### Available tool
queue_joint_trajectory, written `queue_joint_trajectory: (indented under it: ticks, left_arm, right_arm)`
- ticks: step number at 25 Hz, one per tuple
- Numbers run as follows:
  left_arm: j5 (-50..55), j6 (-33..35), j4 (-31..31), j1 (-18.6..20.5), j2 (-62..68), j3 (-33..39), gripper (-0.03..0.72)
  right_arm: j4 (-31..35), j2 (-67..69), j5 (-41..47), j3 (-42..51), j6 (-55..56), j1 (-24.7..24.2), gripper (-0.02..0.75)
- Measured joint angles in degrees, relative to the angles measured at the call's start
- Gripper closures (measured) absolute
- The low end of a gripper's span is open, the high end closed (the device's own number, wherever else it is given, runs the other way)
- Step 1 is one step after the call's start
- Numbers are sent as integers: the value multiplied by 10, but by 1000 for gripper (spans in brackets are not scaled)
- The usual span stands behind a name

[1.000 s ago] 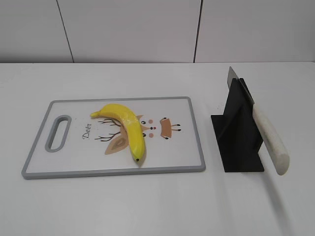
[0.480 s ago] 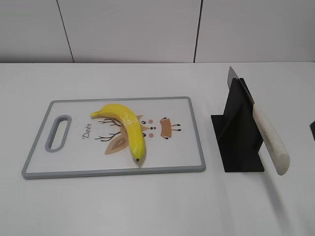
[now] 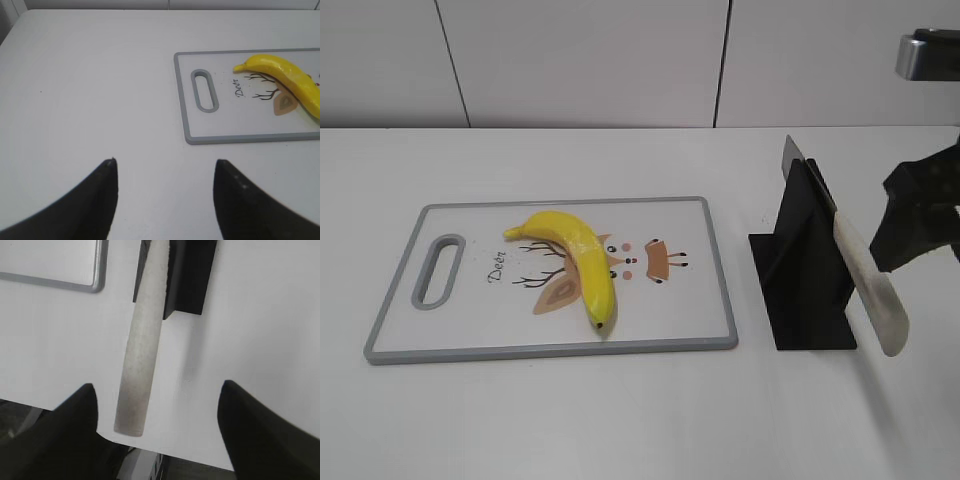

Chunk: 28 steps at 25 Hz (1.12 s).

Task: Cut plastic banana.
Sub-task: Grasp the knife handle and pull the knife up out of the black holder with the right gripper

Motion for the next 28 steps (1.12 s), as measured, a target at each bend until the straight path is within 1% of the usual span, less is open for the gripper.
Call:
queue_joint_trajectory:
  ticks: [9,15,18,21,22,25,28]
  left_arm:
    - [0,0,0,0,0,0,118]
    - [0,0,0,0,0,0,118]
    - [0,0,0,0,0,0,118]
    - [0,0,0,0,0,0,118]
    - [0,0,0,0,0,0,118]
    - [0,0,0,0,0,0,119]
    - [0,0,0,0,0,0,130]
  right_arm:
    - [23,98,-9,-4,6,0,167]
    - [51,149,-22,-4,6,1,187]
    - [50,168,-24,-4,7,9,202]
    - [50,177,-30,-4,14,19,263]
    - [50,177,-33,-4,21,20,295]
    - [40,177,-38,-6,37,20,402]
    - [26,177,-33,-13,51,20,537]
